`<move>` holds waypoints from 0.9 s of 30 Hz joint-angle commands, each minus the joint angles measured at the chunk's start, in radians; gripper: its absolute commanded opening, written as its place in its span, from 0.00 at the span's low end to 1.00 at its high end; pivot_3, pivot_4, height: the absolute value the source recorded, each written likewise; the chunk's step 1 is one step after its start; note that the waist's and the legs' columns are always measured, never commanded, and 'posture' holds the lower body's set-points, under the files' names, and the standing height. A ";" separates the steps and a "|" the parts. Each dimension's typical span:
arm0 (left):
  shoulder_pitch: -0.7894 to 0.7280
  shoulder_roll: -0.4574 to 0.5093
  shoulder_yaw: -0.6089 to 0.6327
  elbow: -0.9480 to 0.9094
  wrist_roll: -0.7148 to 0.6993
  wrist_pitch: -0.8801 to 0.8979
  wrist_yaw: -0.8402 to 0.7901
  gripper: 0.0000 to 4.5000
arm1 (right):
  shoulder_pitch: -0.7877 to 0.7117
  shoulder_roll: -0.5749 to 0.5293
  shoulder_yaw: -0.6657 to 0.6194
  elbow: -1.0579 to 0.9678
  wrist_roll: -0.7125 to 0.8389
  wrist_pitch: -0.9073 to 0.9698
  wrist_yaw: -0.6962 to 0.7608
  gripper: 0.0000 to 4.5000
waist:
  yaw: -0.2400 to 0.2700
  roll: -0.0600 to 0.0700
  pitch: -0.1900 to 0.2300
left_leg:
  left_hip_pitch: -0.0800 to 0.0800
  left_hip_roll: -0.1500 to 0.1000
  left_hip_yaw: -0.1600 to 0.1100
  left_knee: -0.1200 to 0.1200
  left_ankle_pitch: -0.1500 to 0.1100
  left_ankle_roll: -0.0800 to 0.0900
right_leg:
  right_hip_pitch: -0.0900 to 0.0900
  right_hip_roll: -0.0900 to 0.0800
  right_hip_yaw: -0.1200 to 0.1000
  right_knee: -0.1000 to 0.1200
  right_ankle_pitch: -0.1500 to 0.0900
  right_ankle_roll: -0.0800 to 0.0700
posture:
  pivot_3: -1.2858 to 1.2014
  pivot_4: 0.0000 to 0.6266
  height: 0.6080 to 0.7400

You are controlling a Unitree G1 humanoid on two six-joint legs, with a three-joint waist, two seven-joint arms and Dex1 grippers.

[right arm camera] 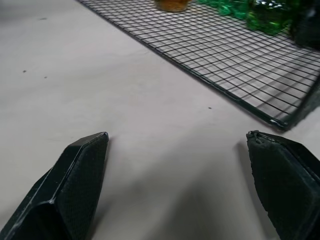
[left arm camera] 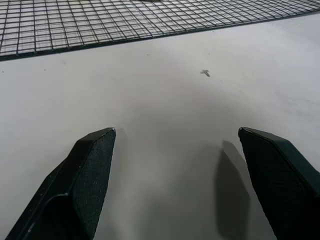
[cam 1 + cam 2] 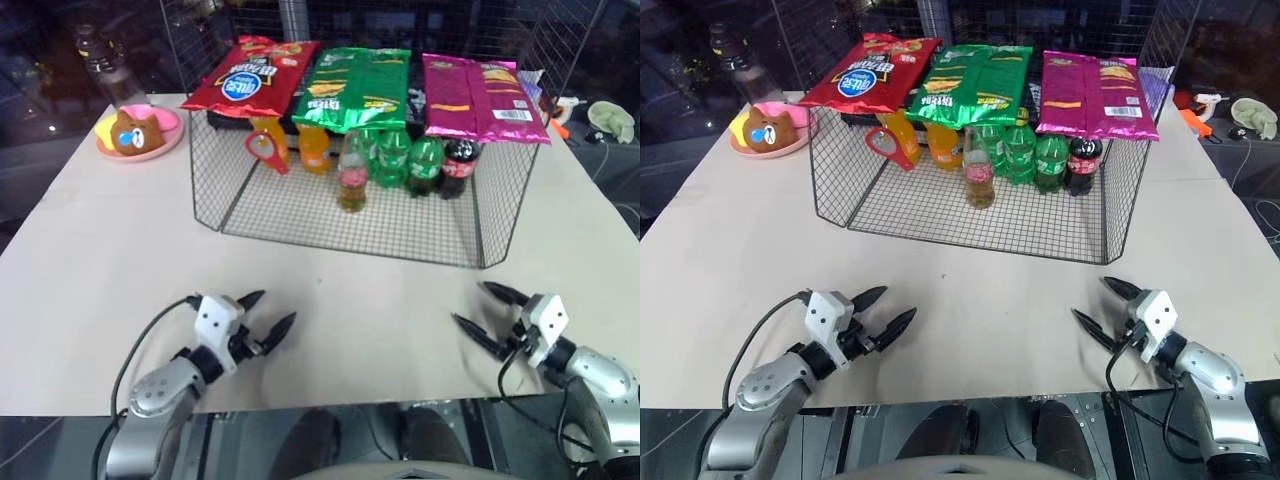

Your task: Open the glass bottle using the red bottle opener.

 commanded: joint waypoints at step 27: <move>-0.960 -0.130 0.070 0.833 0.076 -0.239 0.134 0.90 | -0.156 0.138 0.165 -0.465 0.086 0.306 -0.147 0.99 | -0.003 -0.005 0.005 | -0.025 -0.008 -0.008 0.016 0.003 -0.005 | -0.020 0.003 -0.012 0.006 0.000 0.001 | 0.52 0.24 1.00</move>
